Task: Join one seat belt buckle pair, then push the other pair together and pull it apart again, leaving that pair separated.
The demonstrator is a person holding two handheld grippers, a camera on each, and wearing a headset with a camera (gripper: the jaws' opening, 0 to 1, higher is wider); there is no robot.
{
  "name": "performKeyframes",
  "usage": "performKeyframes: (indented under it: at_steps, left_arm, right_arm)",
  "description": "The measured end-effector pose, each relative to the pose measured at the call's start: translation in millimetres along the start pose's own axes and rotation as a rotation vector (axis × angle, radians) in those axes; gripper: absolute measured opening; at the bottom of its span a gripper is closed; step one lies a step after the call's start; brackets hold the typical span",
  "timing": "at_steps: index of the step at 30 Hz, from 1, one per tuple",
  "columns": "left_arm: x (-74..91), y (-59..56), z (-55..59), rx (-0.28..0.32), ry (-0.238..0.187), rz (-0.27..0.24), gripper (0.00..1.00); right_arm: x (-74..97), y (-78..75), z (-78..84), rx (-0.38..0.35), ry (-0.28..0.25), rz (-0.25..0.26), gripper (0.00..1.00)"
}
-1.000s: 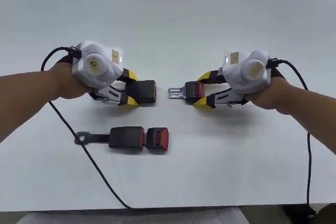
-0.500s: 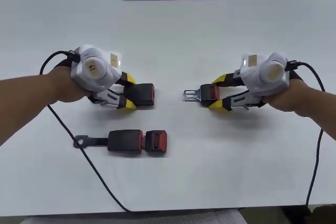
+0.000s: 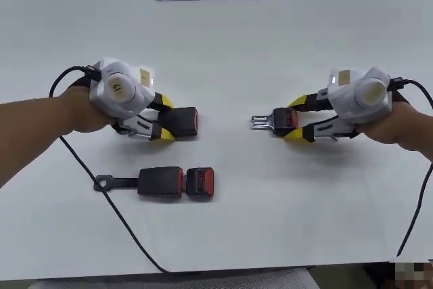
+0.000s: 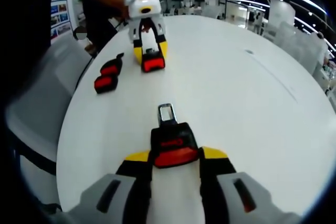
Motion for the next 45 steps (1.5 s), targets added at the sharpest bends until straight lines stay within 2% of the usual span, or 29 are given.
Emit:
performKeyframes:
  at_steps: [12,14,15,16,18,19,21,22,24,26,28,31,33,35,38,40,42,43,45]
  left_arm:
    - [-0.3,-2.2,-0.4,0.005,0.0,-0.007,0.35]
    - [-0.3,-6.8,-0.7,-0.004,0.007,0.016,0.4]
    - [0.2,-8.6,-0.6,0.012,0.007,0.021,0.45]
    - [0.4,-11.3,-1.2,0.037,0.003,0.031,0.48]
    - [3.8,-13.2,-2.4,0.063,0.014,0.013,0.54]
    - [5.0,-13.9,-2.8,0.063,0.015,0.006,0.55]
    - [8.0,-15.4,-2.8,0.076,0.009,-0.008,0.61]
    - [9.8,-15.8,-2.7,0.08,0.01,-0.017,0.63]
    - [14.3,-16.6,-3.5,0.091,0.007,-0.043,0.67]
    - [18.7,-18.7,-6.8,0.129,-0.018,-0.076,0.7]
    - [24.6,-19.4,-8.3,0.138,-0.023,-0.118,0.72]
    - [34.4,-21.0,-11.5,0.195,-0.054,-0.194,0.79]
    - [42.7,-20.8,-14.7,0.216,-0.093,-0.254,0.83]
    - [51.2,-21.6,-19.0,0.292,-0.159,-0.318,0.85]
    - [64.5,-23.3,-17.9,0.337,-0.189,-0.404,0.92]
    - [72.9,-26.5,-19.0,0.359,-0.219,-0.451,0.94]
    - [82.6,-29.0,-18.0,0.381,-0.242,-0.521,0.94]
    - [87.8,-31.8,-17.3,0.408,-0.265,-0.557,0.95]
    - [93.8,-38.8,-16.4,0.461,-0.317,-0.587,0.97]
  right_arm:
    - [0.6,-3.2,2.7,0.0,-0.003,0.003,0.36]
    - [0.1,-2.3,2.7,0.019,0.002,-0.001,0.36]
    - [-0.1,-1.9,2.5,0.03,0.009,-0.006,0.37]
    - [-0.3,-0.5,2.6,0.038,0.011,-0.013,0.38]
    - [-0.4,-0.8,2.5,0.034,0.012,0.002,0.41]
    - [1.2,-1.8,3.6,0.02,0.026,0.024,0.47]
    - [1.1,-2.6,3.8,0.002,0.019,0.049,0.57]
    - [1.8,-3.0,3.4,-0.018,0.009,0.078,0.61]
    - [2.2,-3.0,1.2,-0.036,-0.005,0.101,0.67]
    - [3.3,-3.6,-1.7,-0.012,-0.009,0.138,0.73]
    - [4.9,-1.8,-3.9,-0.002,-0.01,0.173,0.78]
    - [7.1,1.9,-12.1,-0.059,-0.065,0.239,0.78]
    - [9.4,3.2,-16.7,-0.09,-0.084,0.303,0.78]
    - [10.5,6.6,-24.2,-0.114,-0.119,0.381,0.78]
    - [10.4,16.3,-31.9,-0.134,-0.165,0.432,0.78]
    - [8.9,24.6,-37.2,-0.135,-0.174,0.447,0.78]
    - [7.8,29.8,-39.8,-0.116,-0.166,0.467,0.79]
    - [6.7,32.8,-41.0,-0.107,-0.164,0.469,0.8]
    - [4.1,40.6,-43.9,-0.1,-0.168,0.461,0.82]
Point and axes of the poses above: the centre of the closed fingertips' face, and the gripper's own axes: x roughly backward along the fingers, y roughly to its left, z roughly out of its underside, the point moved 6 cm from there along x, roughly backward along the fingers, and after that the axes turned 13 degrees about -y, right-handed, at the moved point
